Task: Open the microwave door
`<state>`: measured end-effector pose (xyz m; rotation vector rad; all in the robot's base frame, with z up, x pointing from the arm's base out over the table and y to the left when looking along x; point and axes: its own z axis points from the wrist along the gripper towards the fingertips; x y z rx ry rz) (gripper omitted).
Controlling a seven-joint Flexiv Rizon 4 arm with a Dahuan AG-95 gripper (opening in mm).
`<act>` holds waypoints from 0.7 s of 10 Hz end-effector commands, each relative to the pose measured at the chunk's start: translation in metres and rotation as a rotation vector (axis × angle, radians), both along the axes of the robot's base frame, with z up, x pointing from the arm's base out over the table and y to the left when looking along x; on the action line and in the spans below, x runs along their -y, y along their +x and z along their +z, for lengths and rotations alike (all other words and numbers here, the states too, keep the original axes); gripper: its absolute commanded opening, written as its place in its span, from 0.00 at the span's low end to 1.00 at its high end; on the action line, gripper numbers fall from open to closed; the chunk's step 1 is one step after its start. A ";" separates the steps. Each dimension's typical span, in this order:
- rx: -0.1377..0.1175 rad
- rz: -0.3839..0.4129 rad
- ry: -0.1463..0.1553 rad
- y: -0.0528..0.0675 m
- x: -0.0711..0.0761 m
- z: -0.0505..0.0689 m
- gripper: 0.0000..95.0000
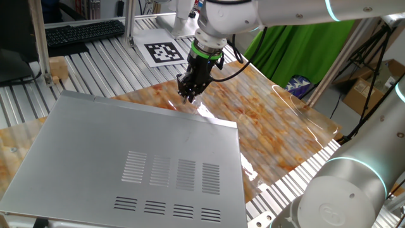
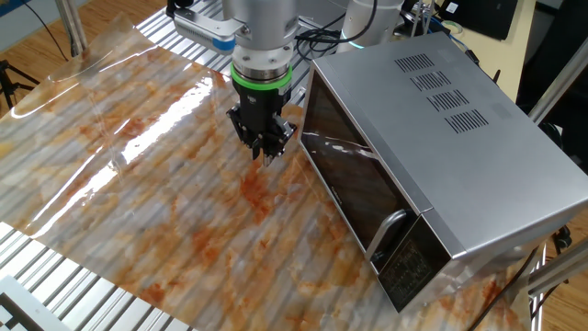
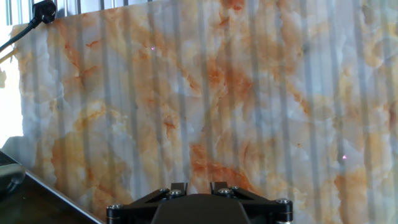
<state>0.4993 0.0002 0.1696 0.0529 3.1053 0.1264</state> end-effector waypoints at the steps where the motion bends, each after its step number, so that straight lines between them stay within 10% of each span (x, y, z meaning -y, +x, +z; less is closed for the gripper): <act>1: -0.003 0.004 0.000 0.000 0.000 0.000 0.20; 7: -0.004 -0.027 0.001 -0.003 0.000 -0.001 0.20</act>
